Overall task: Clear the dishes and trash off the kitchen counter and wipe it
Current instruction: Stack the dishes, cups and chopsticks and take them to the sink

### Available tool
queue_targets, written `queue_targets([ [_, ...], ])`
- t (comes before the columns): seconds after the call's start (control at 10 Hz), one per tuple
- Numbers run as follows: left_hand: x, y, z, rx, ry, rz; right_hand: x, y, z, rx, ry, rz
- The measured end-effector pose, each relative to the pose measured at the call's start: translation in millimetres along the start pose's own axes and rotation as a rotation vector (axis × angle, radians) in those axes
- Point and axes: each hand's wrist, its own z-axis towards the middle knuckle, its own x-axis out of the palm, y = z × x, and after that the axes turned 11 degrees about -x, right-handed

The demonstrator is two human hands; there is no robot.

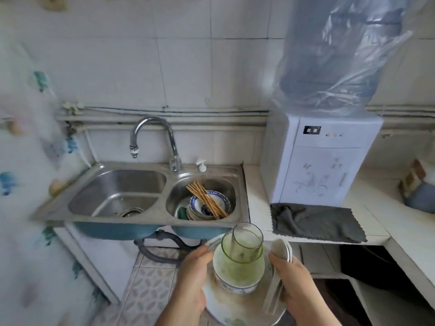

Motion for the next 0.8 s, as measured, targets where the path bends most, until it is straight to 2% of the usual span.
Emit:
queue_targets([
  [0.1, -51, 2, 32, 0.004, -0.136, -0.003, 41, -6, 11, 0.007, 0.086, -0.030],
  [0.3, -94, -38, 17, 0.042, -0.194, -0.127, 113, -17, 41, 0.067, 0.235, -0.136],
  [0.5, -141, -72, 54, 0.038, -0.390, -0.170, 187, -7, 83, 0.112, 0.368, -0.150],
  [0.8, -166, -132, 93, 0.096, -0.475, -0.280, 268, 11, 149, 0.079, 0.545, -0.140],
])
